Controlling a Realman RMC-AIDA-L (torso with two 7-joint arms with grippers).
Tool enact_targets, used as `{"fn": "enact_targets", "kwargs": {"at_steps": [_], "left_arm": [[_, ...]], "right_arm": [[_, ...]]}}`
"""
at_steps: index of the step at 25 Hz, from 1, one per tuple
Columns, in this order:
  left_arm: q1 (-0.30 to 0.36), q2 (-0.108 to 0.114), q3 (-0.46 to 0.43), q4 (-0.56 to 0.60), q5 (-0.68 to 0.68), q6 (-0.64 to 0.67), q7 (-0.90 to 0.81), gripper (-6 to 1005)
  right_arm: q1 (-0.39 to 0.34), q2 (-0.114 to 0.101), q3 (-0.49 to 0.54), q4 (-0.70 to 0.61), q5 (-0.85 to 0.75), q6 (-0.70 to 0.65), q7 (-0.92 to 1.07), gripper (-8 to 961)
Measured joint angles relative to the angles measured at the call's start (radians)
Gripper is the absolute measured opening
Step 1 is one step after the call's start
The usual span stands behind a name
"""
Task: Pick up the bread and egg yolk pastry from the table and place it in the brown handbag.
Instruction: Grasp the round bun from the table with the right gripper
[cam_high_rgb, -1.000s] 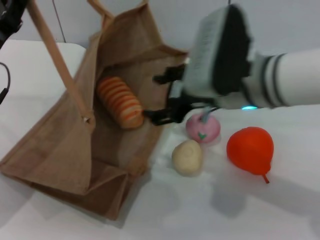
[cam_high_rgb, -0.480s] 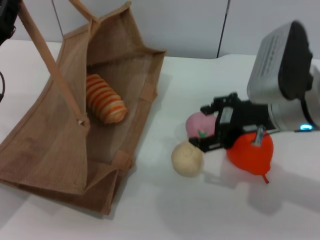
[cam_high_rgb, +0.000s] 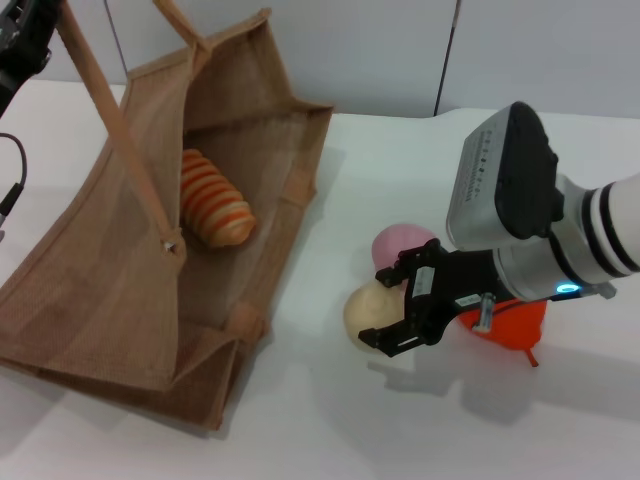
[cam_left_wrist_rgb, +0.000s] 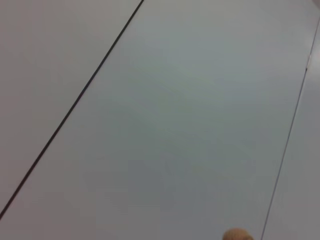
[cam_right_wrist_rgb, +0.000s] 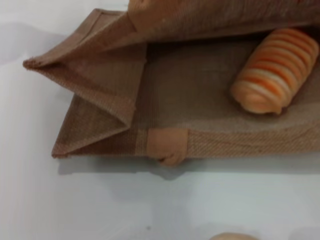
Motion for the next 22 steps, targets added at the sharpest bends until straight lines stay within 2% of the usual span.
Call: {"fn": "enact_targets", "kwargs": {"at_steps": [13,19,22], "left_arm": [[-0.011,-0.001,0.002,-0.013,0.002,0.001,0.003,158],[-0.012,0.000,0.002,-0.015,0.002,0.000,0.004,159],[-0.012,0.000,0.002,-0.015,0.002,0.000,0.004,160]], "right_arm": [[0.067,-0.001,-0.051,0.150,0.037,0.145,-0.020,812],[0.077,-0.001,-0.054,0.165,0.037,0.166,-0.016,809],[0.079,-0.002,-0.055,0.165,0.037,0.163,-0.014,763]]}}
